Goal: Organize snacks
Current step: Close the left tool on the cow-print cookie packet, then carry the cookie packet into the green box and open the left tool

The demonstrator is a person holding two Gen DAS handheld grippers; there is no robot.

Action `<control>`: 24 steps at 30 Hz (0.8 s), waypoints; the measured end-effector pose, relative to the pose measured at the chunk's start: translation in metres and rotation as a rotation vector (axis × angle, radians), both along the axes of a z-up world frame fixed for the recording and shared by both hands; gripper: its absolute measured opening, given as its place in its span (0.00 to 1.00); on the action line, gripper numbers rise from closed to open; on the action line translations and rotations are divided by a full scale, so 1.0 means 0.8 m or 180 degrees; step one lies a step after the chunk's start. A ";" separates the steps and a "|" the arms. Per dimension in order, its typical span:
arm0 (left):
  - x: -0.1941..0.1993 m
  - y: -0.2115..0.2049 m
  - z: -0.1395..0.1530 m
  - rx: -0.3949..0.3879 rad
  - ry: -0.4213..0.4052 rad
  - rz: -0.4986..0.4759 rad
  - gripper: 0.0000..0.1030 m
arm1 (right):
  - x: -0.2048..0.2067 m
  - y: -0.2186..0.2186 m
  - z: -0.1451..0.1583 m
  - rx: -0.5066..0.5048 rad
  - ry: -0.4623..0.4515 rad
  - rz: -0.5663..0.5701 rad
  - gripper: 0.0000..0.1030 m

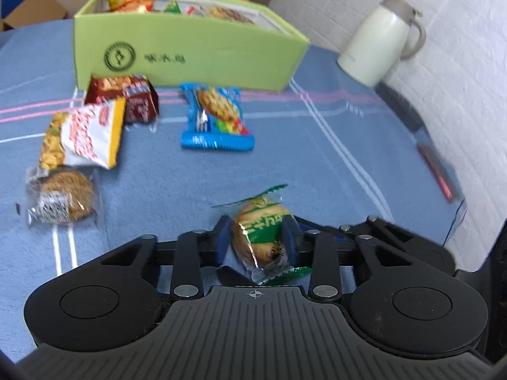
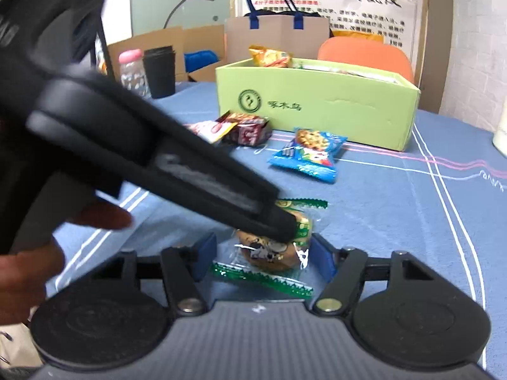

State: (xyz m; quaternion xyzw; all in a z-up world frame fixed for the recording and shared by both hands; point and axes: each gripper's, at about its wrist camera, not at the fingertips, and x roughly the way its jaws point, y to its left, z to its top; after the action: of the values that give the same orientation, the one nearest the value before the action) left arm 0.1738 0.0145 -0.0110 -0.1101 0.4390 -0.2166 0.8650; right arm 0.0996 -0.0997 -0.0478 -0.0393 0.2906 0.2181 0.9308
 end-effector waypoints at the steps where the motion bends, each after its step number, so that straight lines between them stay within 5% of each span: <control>1: 0.005 0.002 0.007 -0.0066 -0.0029 0.0016 0.07 | 0.004 -0.002 0.008 0.0004 -0.0059 -0.0005 0.68; 8: 0.073 0.003 0.077 -0.0275 -0.0455 0.0082 0.08 | 0.075 -0.008 0.076 -0.0078 -0.0555 0.0051 0.69; 14: 0.177 0.001 0.135 -0.0185 -0.0789 0.0267 0.16 | 0.202 -0.001 0.123 -0.0077 -0.0863 0.0151 0.72; 18: 0.249 0.006 0.125 0.0027 -0.0754 0.0450 0.17 | 0.273 0.012 0.122 0.0017 -0.0661 0.0251 0.73; 24: 0.319 0.026 0.055 0.0071 -0.0317 0.0570 0.19 | 0.346 0.014 0.083 0.0089 -0.0139 0.0406 0.75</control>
State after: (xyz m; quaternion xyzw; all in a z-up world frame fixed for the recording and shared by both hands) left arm 0.4291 0.0353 0.0332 -0.1284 0.3863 -0.1388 0.9028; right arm 0.3761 -0.0884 0.0183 -0.0494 0.2641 0.2802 0.9216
